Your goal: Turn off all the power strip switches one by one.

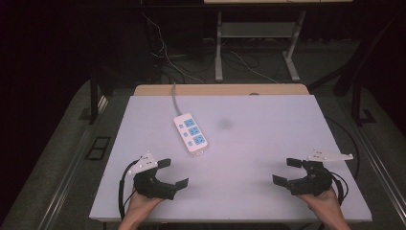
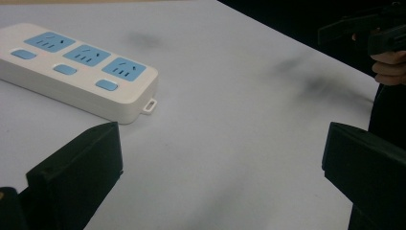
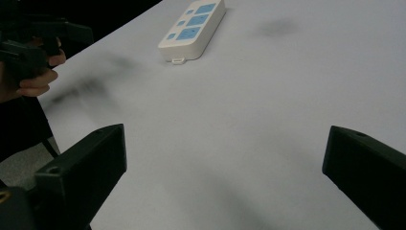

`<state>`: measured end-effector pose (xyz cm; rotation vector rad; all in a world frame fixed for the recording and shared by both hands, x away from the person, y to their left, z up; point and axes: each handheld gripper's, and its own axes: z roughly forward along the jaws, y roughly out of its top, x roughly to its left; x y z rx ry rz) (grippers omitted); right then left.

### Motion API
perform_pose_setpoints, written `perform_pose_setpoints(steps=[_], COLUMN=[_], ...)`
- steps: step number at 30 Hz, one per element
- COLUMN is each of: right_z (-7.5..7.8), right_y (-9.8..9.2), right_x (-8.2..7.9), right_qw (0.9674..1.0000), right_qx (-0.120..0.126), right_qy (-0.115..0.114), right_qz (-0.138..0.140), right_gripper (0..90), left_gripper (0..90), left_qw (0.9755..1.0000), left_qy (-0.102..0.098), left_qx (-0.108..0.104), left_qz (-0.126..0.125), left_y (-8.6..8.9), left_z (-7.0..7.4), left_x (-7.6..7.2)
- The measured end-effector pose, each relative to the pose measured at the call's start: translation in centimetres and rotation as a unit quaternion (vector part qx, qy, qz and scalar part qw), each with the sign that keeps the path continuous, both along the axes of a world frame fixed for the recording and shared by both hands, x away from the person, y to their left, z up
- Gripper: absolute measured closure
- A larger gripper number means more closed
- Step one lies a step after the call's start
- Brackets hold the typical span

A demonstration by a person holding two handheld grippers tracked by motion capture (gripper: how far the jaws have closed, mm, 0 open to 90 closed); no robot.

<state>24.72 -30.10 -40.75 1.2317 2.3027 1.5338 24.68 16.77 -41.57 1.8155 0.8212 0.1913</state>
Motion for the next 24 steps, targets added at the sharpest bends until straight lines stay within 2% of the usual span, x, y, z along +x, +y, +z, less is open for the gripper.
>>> perform_pose_setpoints(steps=[7, 15, 24], right_z=[-0.07, -0.1, -0.17], right_y=[0.28, 0.27, 0.42], right_x=[-0.03, -0.06, 0.06], right_qw=[0.9999, 0.9998, 0.9996], right_qx=[-0.011, -0.009, -0.015], right_qy=[0.008, 0.011, 0.016], right_qz=[0.009, 0.013, 0.017], right_gripper=[1.1, 1.1, 1.1], left_gripper=[0.0, 0.0, 0.0], left_qw=[1.0, 1.0, 1.0], left_qy=[-0.001, -0.005, 0.001], left_qx=[0.0, 0.008, 0.01], left_qz=[-0.003, 0.001, -0.001], left_y=[-0.1, -0.06, -0.29], left_z=[0.12, 0.24, 0.41], left_x=[-0.17, -0.26, -0.29])
